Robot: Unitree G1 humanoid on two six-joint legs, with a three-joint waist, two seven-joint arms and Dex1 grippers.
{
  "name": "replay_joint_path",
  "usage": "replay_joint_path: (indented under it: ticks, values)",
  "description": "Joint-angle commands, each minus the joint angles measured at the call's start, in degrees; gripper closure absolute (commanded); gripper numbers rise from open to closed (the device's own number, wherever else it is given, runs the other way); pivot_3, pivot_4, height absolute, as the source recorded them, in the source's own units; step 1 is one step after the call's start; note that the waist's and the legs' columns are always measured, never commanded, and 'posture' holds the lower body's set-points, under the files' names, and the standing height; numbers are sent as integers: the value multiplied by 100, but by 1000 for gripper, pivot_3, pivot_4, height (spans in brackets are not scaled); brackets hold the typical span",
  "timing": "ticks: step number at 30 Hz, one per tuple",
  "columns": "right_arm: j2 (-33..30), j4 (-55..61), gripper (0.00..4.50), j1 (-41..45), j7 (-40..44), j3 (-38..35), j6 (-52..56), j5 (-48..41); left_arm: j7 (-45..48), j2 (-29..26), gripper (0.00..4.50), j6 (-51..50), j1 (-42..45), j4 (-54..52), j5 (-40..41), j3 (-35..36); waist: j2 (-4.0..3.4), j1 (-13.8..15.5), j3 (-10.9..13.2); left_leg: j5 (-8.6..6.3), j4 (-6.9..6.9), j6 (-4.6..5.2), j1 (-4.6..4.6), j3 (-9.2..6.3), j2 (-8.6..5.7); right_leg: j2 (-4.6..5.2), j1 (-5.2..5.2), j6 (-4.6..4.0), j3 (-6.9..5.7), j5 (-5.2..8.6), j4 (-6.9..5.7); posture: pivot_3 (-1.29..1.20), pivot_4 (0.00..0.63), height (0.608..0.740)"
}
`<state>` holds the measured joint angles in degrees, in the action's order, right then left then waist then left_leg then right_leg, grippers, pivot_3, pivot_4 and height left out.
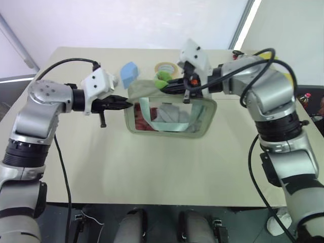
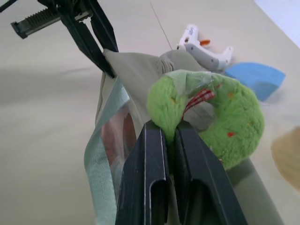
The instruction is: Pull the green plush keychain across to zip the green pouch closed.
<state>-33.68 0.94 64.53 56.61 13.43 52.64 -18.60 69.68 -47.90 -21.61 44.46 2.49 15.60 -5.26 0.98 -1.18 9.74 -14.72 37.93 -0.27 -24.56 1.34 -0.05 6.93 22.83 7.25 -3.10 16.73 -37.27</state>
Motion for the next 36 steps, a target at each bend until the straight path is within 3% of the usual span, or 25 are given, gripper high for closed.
replay_joint_path:
  ticks: [1,6,12,19,28,36]
  values:
    - [-533,-118,4448,70,-767,-1120,324,156,-49,-263,4500,-77,-82,535,-265,88,0,9,0,0,-1,0,0,1,0,0,2,0,0,0,0,0,150,740]
    - [-350,71,4448,-98,-1171,-1151,318,-70,-43,-188,4500,86,149,798,-293,-86,0,28,0,0,0,0,-2,2,-1,0,0,0,0,0,2,0,150,740]
    - [523,28,4448,-296,-1909,-477,-711,289,-114,-345,4500,334,275,1215,-431,-97,0,-19,0,0,-2,0,-2,4,-1,0,10,0,3,0,-4,0,150,740]
    - [1475,-57,4448,-427,-2271,-142,-949,290,-111,-630,4500,474,-87,1112,-481,-37,0,-113,0,1,-4,-1,-3,1,0,0,10,0,3,0,-6,0,150,740]
    - [2384,-77,4448,-301,-2851,-1919,1252,-1438,-162,-679,4500,350,-395,767,-429,81,0,-117,0,1,-5,-2,-2,-2,4,0,8,0,1,0,-11,0,150,740]
    - [2929,-475,4448,-16,-3955,-3248,1971,-2167,-168,-557,4500,379,-292,822,-468,16,-1,-115,-1,1,-7,-2,-1,1,2,0,8,0,3,0,-11,0,150,740]
